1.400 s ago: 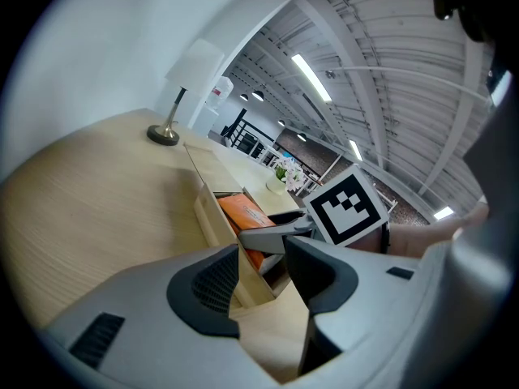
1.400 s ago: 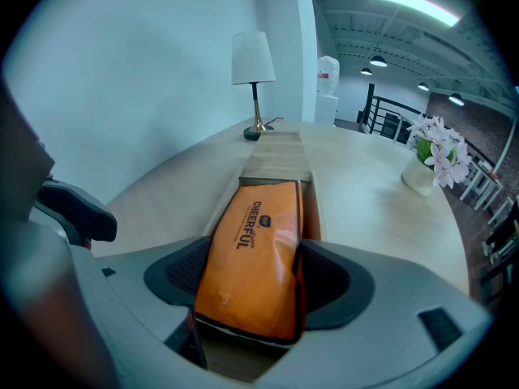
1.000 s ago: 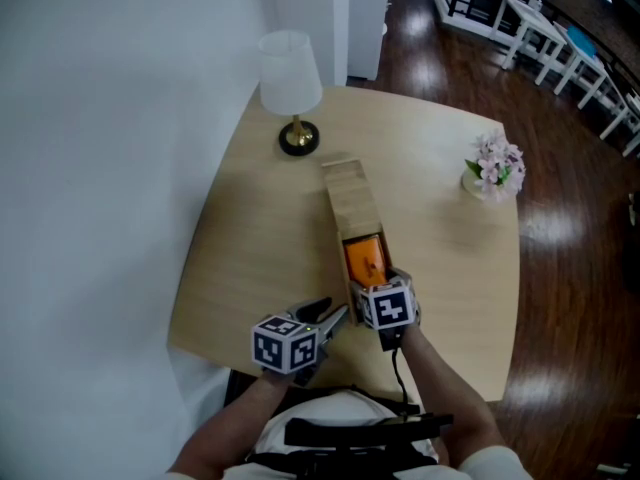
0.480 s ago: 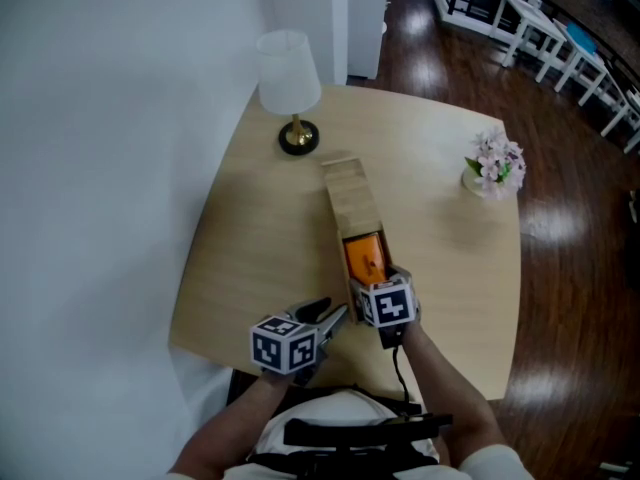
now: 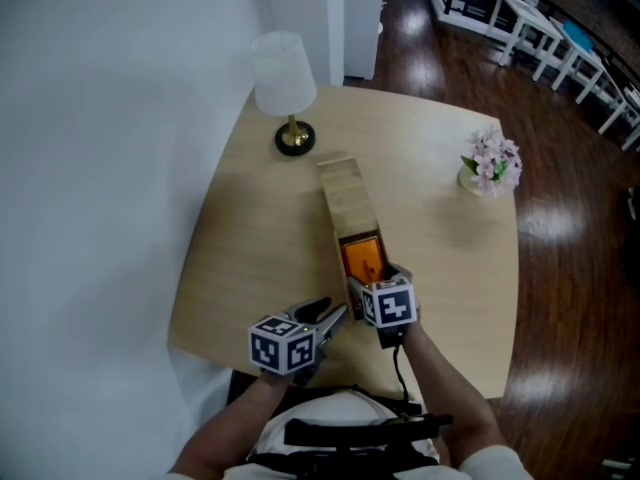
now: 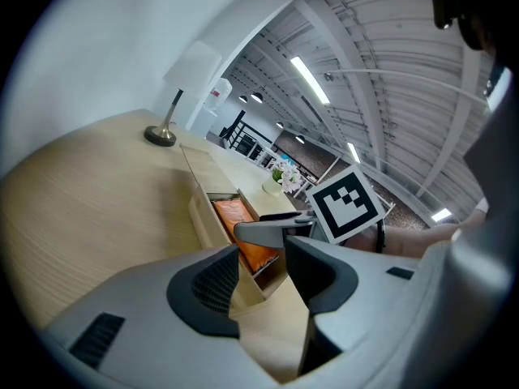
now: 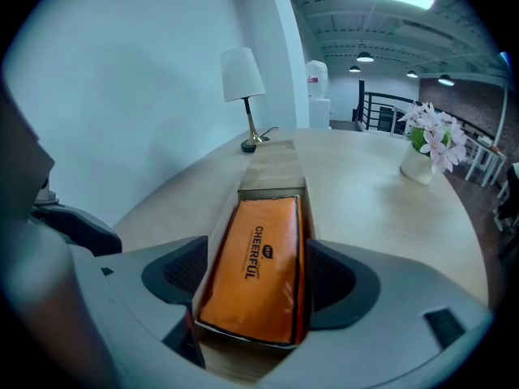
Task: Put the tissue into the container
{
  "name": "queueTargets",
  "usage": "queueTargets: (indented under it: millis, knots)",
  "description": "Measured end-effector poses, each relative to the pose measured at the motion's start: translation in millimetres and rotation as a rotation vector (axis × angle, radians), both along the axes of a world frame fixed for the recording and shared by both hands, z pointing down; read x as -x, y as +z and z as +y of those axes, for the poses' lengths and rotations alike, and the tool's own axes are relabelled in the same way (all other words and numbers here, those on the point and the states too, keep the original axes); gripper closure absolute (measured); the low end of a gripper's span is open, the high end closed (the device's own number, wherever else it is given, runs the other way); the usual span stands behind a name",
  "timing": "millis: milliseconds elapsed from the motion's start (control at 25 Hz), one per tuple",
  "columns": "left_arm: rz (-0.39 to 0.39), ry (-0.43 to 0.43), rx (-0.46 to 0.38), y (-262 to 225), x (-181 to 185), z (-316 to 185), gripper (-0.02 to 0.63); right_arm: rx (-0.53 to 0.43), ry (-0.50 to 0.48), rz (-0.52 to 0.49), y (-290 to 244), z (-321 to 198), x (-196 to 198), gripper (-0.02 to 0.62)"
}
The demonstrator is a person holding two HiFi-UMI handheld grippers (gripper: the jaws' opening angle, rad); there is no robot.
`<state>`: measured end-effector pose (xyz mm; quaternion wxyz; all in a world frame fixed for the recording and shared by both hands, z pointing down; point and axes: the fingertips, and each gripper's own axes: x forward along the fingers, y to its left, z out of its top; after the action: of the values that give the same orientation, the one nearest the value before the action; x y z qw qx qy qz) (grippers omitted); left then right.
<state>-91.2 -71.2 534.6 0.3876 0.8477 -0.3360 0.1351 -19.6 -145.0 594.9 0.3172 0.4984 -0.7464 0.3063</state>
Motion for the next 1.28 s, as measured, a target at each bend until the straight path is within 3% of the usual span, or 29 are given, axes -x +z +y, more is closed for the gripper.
queueTargets:
  millis: [120,360,560,880,960,1280]
  knots:
    - [0.005,-0.003,-0.015,-4,-1,-1,0.422,-0.014,0.001,-0.011,-7,2,-5,0.213]
    - [0.022,0.020,-0.068,-19,-9,-2,0.516,-0.055,-0.006,-0.036,-27,10,-20,0.213]
    - [0.071,0.061,-0.111,-43,-25,4,0.548,-0.102,-0.003,-0.051,-50,22,-44,0.223]
    - [0.093,0.115,-0.159,-74,-54,9,0.571,-0.173,0.047,-0.027,-78,37,-87,0.336]
    - [0.096,0.124,-0.166,-79,-60,12,0.574,-0.195,0.069,-0.020,-85,42,-99,0.396]
    - [0.070,0.175,-0.207,-103,-76,24,0.592,-0.277,0.120,-0.043,-123,66,-131,0.488]
